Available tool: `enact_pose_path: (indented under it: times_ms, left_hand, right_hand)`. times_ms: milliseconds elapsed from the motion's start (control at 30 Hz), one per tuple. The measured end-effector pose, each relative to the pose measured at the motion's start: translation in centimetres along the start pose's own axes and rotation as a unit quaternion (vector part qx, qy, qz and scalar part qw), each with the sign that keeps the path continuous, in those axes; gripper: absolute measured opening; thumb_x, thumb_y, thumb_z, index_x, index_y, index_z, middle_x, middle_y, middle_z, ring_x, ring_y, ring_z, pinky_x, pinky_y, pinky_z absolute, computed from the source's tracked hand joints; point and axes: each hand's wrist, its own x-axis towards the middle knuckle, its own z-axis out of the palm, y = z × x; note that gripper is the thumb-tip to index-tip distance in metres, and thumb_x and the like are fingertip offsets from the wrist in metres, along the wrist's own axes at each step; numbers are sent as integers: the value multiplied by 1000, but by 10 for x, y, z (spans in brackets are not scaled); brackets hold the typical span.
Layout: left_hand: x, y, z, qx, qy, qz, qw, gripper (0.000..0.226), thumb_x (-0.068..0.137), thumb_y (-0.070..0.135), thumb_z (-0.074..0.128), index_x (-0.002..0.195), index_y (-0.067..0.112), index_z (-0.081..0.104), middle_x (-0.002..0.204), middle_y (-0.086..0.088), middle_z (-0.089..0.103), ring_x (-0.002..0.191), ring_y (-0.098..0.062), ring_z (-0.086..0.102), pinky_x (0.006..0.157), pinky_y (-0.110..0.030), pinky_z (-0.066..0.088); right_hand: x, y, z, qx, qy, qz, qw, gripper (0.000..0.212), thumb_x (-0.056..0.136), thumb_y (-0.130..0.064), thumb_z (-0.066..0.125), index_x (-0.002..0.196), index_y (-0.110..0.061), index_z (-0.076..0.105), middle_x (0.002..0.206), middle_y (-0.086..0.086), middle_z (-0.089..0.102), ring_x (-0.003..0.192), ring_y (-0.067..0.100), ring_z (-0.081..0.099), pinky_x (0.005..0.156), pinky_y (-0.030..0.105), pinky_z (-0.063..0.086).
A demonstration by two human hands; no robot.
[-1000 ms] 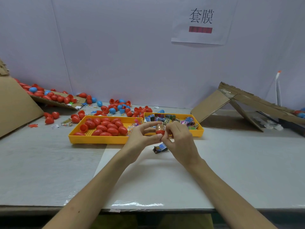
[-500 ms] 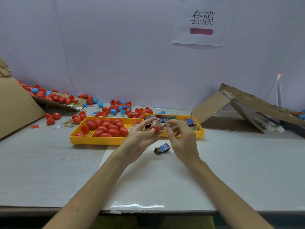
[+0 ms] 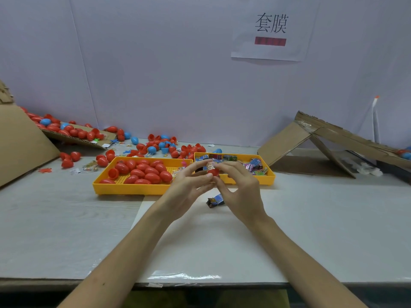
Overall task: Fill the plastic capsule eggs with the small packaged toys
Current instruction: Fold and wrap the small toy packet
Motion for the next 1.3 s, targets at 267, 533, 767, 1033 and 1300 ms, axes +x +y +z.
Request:
enact_pose_path:
  times_ms: [267,533,767,1033,1300]
  left_hand:
    - [-1,3,1,-25,8,-3,1000,53,82,10,74,133,9,58,122,-19,71,114,-31,69,85,-29,59]
    - [0,2,2,-19,24,8,999,48,81,19,76,126,9,61,119,-16,73,110,-27,71,88,-32,58]
    - [-1,1,4,-34,38,17,999,37,79,13,75,116,10,68,112,-16,72,102,-24,73,80,-26,59]
    - [0,0,4,-76,24,3,997,41,78,9,74,119,10,67,109,-11,74,98,-22,73,79,-25,59]
    - [0,-2,3,-96,30,-11,995,45,77,6,74,121,11,67,110,-12,75,101,-23,74,78,-26,59]
  right_hand:
    - [-1,1,-2,18,-9,16,1000,41,80,-13,84,118,-9,70,113,3,69,108,11,64,93,20,52]
    - [0,0,0,-1,4,13,1000,39,86,-4,77,124,-3,67,113,7,70,105,12,63,92,26,54]
    - [0,0,0,-22,27,9,999,38,83,-8,81,119,-1,71,110,8,72,105,13,64,95,14,50]
    - [-1,2,3,-23,50,6,998,37,80,-6,83,115,-1,73,104,8,74,99,11,65,92,9,46]
    - [-2,4,4,-20,63,-5,998,34,78,-3,83,110,0,74,102,9,74,98,10,65,93,8,46]
